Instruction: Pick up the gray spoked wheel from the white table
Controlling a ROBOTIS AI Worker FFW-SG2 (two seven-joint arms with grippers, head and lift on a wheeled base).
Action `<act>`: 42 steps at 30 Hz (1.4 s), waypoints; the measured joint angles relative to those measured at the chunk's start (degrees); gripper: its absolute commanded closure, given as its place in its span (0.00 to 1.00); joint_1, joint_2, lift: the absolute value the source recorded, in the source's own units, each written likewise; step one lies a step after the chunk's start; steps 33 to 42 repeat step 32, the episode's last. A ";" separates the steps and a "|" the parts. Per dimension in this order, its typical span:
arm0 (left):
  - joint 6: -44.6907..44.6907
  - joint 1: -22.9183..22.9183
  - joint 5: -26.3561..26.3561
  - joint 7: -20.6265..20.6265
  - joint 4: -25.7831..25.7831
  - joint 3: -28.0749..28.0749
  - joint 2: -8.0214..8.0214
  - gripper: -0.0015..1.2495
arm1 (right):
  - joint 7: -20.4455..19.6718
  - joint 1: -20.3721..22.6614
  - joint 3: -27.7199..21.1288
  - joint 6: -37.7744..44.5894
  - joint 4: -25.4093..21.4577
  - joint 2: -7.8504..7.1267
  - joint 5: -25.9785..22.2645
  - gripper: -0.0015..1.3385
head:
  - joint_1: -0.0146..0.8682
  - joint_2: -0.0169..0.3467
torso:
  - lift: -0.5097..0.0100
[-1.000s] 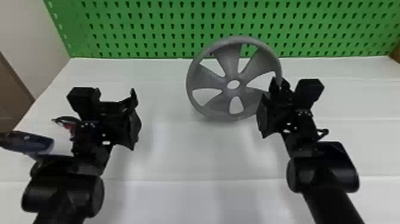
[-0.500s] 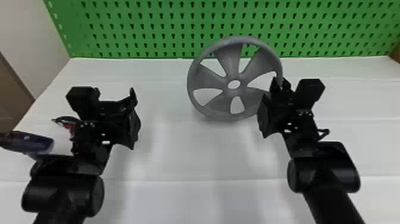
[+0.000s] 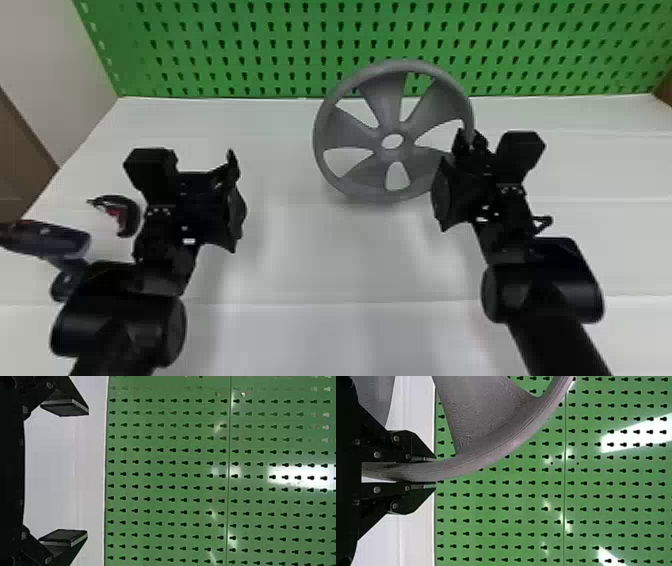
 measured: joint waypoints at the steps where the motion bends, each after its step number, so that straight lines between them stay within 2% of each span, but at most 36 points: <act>1: 0.00 0.01 -0.04 -0.01 0.03 0.04 -0.02 0.15 | 0.00 0.01 0.00 0.00 -0.02 0.02 0.00 0.79 | 0.89 0.17 | 0.79; 42: 0.00 0.25 -0.37 -0.02 0.40 1.21 -0.05 0.15 | 0.04 0.92 0.41 0.60 -0.22 0.51 0.00 0.78 | 0.89 0.17 | 0.79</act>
